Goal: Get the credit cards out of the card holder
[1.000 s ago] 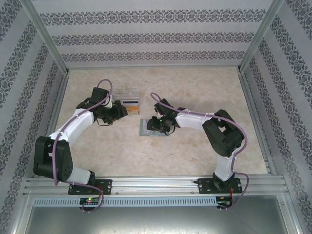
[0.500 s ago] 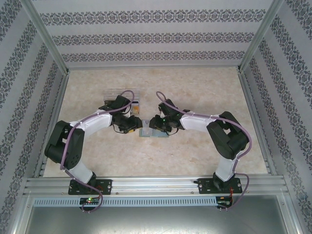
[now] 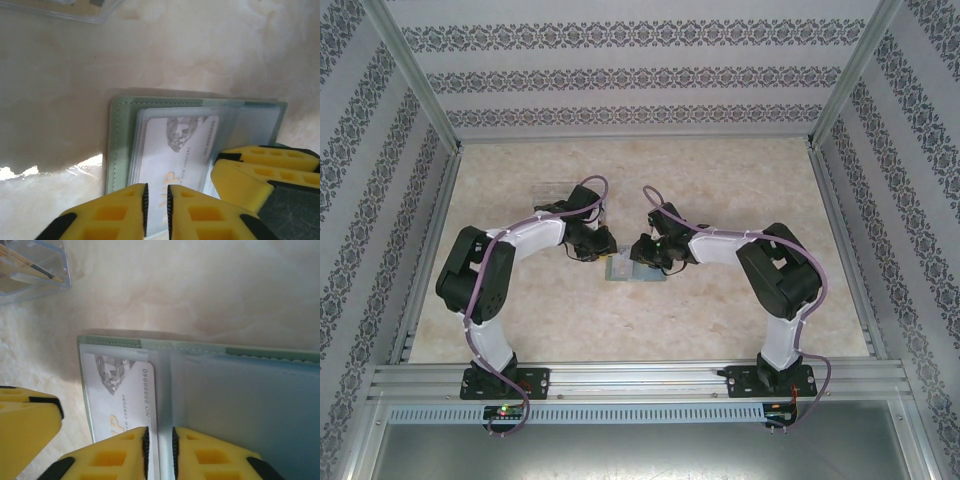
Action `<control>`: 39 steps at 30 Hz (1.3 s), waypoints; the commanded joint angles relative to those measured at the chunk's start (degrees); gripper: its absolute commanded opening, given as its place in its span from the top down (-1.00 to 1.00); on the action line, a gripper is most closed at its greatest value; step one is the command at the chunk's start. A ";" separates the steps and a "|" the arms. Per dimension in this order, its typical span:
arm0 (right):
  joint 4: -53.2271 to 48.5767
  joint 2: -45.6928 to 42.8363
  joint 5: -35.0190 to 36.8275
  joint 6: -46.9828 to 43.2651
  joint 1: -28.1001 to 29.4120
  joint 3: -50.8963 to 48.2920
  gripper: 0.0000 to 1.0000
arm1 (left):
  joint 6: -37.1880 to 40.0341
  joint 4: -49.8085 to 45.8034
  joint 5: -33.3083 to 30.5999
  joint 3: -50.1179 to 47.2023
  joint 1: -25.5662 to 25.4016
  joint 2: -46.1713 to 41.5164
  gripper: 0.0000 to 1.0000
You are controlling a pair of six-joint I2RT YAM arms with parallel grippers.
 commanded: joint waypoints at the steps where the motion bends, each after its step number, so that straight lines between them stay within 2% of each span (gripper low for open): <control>1: 1.10 1.41 -1.40 0.73 -0.37 1.82 0.62 | -0.68 0.34 -0.25 1.09 -0.85 1.78 0.73; 15: 1.65 2.56 -1.93 1.15 -0.60 1.32 0.65 | -0.37 -2.47 -3.33 0.51 -1.00 4.07 0.97; 22: 2.77 3.28 -3.04 1.61 -0.54 0.94 0.66 | -0.20 -2.94 -3.64 0.18 -1.39 5.07 0.98; 39: 7.50 -0.25 -4.91 1.29 -1.13 -2.08 0.94 | 0.76 -4.31 -4.38 0.96 -1.67 5.27 1.00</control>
